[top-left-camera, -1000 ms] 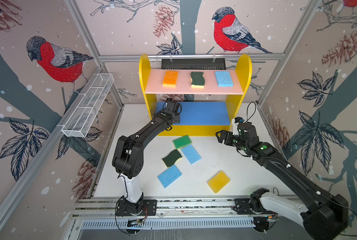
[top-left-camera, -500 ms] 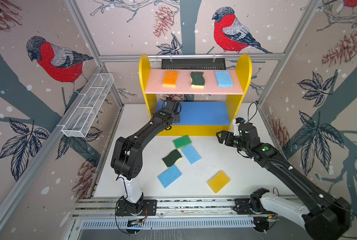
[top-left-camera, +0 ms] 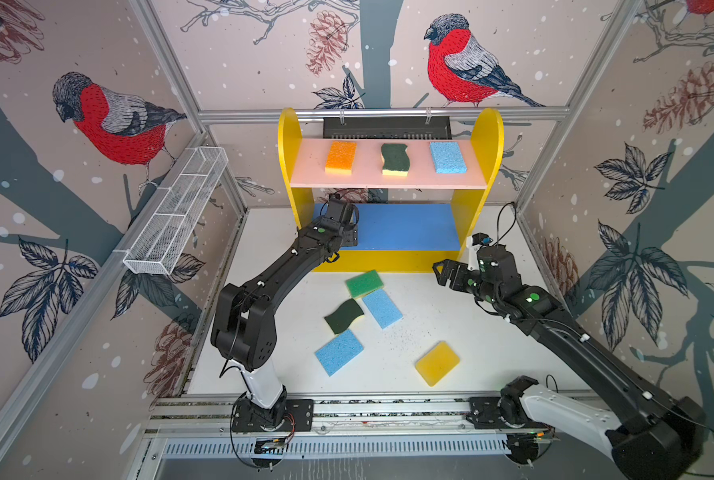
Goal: Place and organize the cleaning sponges onto the shelf
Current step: 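Lower the yellow sponge onto the blue shelf and open the left gripper, then draw the left gripper back while the right gripper moves toward the table sponges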
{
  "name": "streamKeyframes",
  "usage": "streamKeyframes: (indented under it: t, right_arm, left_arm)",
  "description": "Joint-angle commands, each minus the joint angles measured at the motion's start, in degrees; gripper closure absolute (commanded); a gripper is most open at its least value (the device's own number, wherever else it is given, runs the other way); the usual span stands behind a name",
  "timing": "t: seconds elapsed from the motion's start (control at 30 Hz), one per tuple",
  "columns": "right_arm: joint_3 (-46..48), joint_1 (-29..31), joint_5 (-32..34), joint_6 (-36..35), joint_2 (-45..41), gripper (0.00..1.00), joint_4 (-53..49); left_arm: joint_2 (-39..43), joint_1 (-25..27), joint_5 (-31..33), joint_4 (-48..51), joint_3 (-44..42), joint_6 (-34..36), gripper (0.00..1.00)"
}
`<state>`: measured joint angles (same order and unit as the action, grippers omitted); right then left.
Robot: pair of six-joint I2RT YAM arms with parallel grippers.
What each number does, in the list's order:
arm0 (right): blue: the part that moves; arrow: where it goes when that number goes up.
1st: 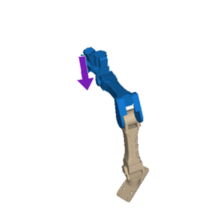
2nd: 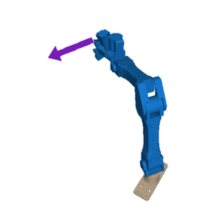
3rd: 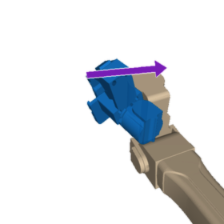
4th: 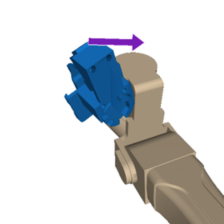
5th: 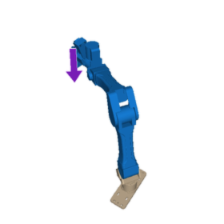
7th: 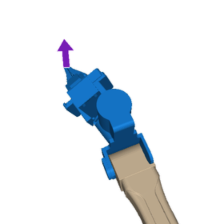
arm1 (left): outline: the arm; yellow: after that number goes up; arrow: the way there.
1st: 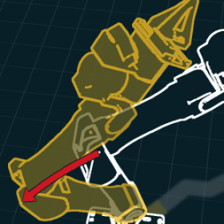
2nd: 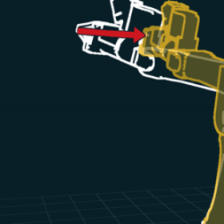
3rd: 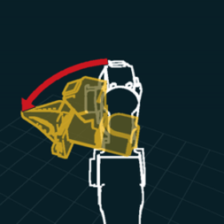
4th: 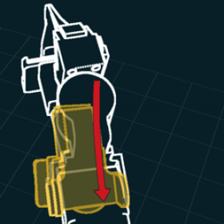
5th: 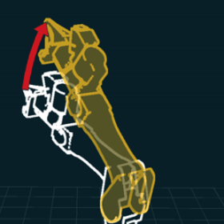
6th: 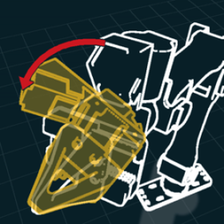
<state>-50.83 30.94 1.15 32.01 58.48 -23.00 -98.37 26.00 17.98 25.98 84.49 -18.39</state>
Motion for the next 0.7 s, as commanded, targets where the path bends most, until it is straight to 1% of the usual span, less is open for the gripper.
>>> streamKeyframes:
  t: [0.0,0.27,0.67]
  right_arm:
    - [-0.17,0.50,1.90,1.47,-0.45,0.04,-0.99]
    - [1.51,3.45,3.80,5.13,-2.03,0.04,-1.13]
    - [2.47,13.26,11.46,11.00,-2.32,0.04,-2.17]
  left_arm:
    - [2.37,-0.03,-1.34,-2.41,-2.11,0.86,0.18]
    - [6.99,-0.01,-2.40,-2.85,-7.01,1.08,0.19]
    - [20.84,0.03,-5.91,-4.29,-19.39,0.98,0.19]
